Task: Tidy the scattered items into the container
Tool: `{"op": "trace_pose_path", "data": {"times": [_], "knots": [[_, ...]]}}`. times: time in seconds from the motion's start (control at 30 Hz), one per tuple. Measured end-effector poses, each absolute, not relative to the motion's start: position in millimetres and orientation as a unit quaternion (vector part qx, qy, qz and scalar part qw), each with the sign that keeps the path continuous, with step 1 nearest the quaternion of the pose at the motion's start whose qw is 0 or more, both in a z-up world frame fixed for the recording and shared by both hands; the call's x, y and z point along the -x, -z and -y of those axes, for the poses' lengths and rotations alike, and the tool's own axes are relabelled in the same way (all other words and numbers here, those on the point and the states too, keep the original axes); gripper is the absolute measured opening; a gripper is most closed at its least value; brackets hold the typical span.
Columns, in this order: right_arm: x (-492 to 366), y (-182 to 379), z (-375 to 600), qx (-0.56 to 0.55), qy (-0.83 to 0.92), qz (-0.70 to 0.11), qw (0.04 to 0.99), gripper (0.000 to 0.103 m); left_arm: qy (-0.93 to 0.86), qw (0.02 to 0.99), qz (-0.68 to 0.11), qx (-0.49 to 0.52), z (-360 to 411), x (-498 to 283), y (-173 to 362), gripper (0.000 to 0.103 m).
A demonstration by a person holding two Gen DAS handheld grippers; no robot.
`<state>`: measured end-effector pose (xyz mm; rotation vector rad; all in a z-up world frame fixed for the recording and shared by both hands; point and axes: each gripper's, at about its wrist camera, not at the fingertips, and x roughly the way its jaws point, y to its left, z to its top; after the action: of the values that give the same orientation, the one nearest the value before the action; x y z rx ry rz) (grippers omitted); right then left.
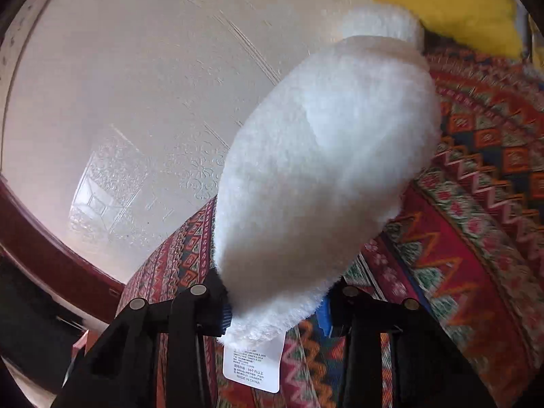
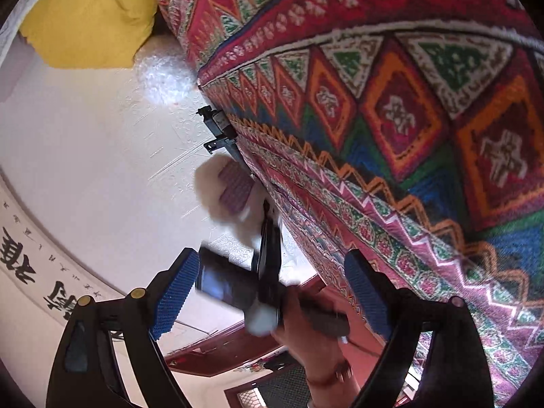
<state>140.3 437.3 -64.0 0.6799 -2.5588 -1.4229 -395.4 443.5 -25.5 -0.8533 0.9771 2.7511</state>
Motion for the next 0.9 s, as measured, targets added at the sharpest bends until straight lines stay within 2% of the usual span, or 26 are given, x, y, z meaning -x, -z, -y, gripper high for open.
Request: {"op": "trace_pose_path", "data": {"times": [0.23, 0.3, 0.4, 0.5, 0.63, 0.73, 0.83, 0.9], "knots": [[-139, 39, -428, -0.221, 0.519, 0.82, 0.102, 0.088, -0.935, 0.116, -0.222, 0.249, -381, 275, -49, 0.035], [-136, 19, -417, -0.18, 0.531, 0.814, 0.155, 0.093, -0.937, 0.131, -0.201, 0.253, -362, 246, -60, 0.036], [-125, -28, -396, -0.105, 0.551, 0.778, 0.283, 0.102, -0.94, 0.145, -0.165, 0.262, -335, 214, -72, 0.036], [-121, -83, -365, -0.076, 0.598, 0.703, 0.377, 0.102, -0.943, 0.145, -0.142, 0.265, -307, 194, -79, 0.036], [-123, -123, -307, -0.081, 0.63, 0.635, 0.44, 0.102, -0.946, 0.125, -0.116, 0.278, -247, 181, -88, 0.037], [-124, -142, -254, -0.124, 0.662, 0.589, 0.447, 0.102, -0.942, 0.139, -0.04, 0.303, -190, 176, -98, 0.037], [-119, -176, -193, -0.166, 0.724, 0.51, 0.434, 0.102, -0.933, 0.16, 0.054, 0.318, -124, 183, -102, 0.039], [-112, -207, -153, -0.16, 0.757, 0.467, 0.429, 0.102, -0.913, 0.181, 0.131, 0.342, -78, 215, -103, 0.05]]}}
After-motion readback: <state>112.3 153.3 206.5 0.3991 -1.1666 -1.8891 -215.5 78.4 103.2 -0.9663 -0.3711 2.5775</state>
